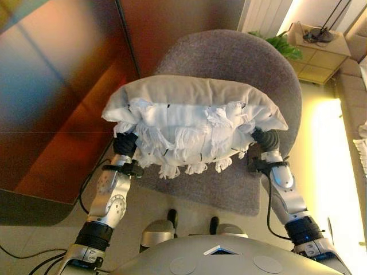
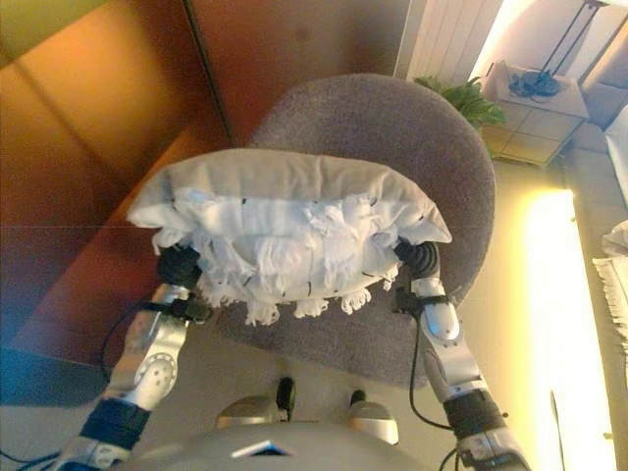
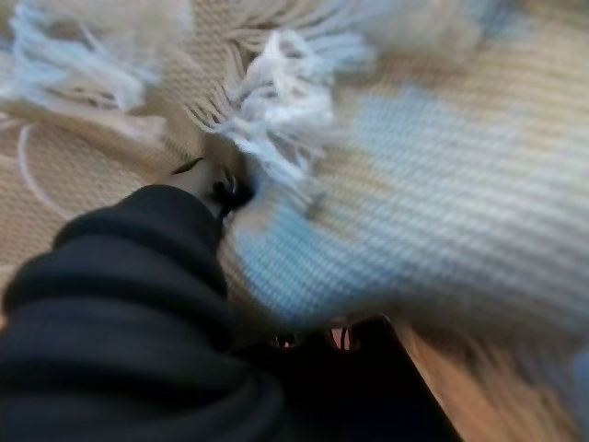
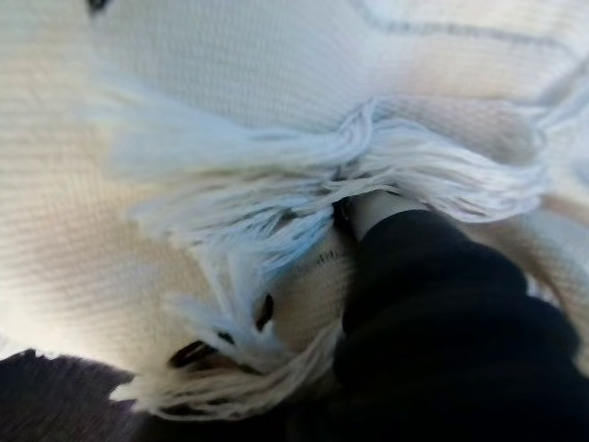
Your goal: Pick up the cushion and take it to the sofa
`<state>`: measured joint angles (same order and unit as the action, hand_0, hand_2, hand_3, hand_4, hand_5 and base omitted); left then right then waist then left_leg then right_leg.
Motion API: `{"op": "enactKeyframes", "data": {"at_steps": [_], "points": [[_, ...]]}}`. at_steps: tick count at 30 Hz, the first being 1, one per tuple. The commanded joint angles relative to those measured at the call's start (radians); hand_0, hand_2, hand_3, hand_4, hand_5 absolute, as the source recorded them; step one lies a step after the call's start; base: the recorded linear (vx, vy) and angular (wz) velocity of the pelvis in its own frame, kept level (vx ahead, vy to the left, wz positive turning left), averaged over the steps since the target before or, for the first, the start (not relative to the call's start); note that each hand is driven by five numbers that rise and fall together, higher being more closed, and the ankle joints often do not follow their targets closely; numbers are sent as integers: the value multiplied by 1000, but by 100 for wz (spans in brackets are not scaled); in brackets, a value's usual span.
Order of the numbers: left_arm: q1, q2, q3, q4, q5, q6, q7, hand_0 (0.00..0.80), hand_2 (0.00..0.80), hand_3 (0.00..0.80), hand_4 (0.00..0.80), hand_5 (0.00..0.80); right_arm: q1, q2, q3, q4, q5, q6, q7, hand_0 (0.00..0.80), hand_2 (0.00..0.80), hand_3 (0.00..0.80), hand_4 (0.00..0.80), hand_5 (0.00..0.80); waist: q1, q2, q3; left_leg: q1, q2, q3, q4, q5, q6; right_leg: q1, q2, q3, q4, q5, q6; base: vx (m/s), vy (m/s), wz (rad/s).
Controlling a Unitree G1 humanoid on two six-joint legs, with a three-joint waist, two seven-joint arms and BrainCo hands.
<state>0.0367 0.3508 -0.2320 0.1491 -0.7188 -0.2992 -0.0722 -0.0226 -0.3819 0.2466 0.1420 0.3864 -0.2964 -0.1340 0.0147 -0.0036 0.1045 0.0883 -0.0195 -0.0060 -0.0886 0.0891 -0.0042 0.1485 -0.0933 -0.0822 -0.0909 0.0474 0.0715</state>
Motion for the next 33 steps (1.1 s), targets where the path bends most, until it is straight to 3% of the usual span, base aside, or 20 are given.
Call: {"op": "enactKeyframes", "data": {"at_steps": [1,5,9,18,23,33], "points": [[-254,-60,-88,40,100,-37,2,800,800,800,800,800,-172,40,60,0,29,-25,8,800,800,800,800,800,2,-11,-82,25,16,36,1,-106,-5,-8,-1,-37,4,-17,8,85,-50,0],[-334,-81,-102,163,122,-42,32,800,800,800,800,800,-245,79,80,104,37,4,-29,800,800,800,800,800,-4,-3,-84,27,16,41,1,-115,-3,-7,1,-45,4,-20,5,88,-33,-2],[-377,-88,-110,205,154,-52,55,800,800,800,800,800,-304,96,91,165,20,2,-63,800,800,800,800,800,-3,3,-64,4,16,42,1,-113,-3,-32,1,-42,5,-24,1,16,-6,0],[-643,-97,-147,408,135,-121,67,800,800,800,800,800,-576,89,119,305,13,8,-208,800,800,800,800,800,-27,23,56,-118,7,39,1,-86,-3,-158,-6,-7,20,-12,3,-136,13,2],[-762,-96,-154,509,118,-167,64,800,800,800,800,800,-649,88,135,319,-23,12,-271,800,800,800,800,800,-63,33,132,-171,8,66,1,-74,-5,-236,-6,31,48,-7,8,-145,41,-4],[-855,-102,-176,574,110,-188,105,800,800,800,800,800,-738,68,151,390,7,2,-293,800,800,800,800,800,-102,37,210,-216,6,125,5,-72,-10,-318,-13,94,58,19,28,-35,44,-17]]}}
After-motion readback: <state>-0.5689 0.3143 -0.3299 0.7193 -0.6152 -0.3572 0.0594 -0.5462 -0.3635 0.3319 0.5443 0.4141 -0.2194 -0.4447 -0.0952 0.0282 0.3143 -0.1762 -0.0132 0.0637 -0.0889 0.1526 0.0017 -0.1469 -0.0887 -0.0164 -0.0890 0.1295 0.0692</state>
